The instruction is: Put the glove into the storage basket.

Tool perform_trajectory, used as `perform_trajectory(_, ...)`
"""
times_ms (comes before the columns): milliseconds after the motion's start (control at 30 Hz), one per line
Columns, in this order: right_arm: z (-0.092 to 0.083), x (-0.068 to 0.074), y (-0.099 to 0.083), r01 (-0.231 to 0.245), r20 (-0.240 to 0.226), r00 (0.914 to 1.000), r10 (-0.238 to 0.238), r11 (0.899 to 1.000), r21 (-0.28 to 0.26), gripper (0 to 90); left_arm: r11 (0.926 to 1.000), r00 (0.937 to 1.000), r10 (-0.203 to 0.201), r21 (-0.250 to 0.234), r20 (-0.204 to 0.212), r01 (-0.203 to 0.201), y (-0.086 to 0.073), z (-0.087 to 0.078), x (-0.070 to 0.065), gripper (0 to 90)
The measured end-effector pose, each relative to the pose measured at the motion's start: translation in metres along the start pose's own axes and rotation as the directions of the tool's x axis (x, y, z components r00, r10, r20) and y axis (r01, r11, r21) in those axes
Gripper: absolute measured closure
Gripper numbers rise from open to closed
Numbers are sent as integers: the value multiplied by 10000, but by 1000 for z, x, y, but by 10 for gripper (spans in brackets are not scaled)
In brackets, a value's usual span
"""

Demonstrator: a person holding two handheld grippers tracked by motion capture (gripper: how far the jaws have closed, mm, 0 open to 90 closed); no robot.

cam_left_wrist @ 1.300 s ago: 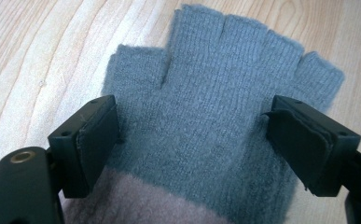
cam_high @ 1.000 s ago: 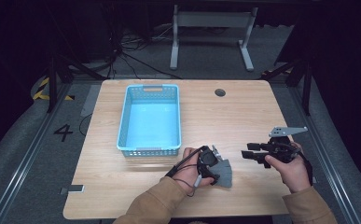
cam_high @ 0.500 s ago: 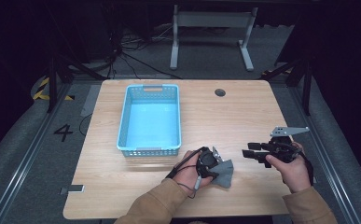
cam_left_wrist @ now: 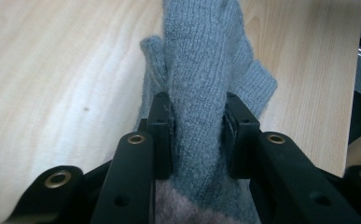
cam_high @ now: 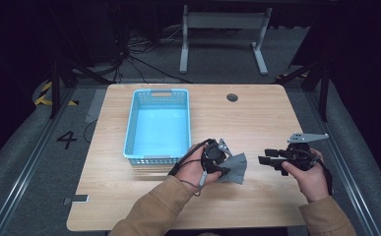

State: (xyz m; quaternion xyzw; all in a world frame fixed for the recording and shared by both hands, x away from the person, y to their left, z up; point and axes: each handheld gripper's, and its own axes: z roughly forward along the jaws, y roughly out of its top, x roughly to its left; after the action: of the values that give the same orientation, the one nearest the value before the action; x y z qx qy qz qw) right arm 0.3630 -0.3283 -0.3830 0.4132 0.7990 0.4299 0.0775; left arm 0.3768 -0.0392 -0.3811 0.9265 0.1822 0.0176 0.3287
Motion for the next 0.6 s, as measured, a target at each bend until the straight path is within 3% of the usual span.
perform_trajectory(400, 3, -2, -2, -49, -8, 10000, 49, 9999, 150, 506, 9985, 9996, -164, -528, -245, 151, 14, -37, 22, 690)
perform_trajectory(600, 2, -3, -5, -135, 43, 9999, 134, 9997, 192, 506, 9987, 9972, -61, -508, -741, 23, 19, -54, 34, 689)
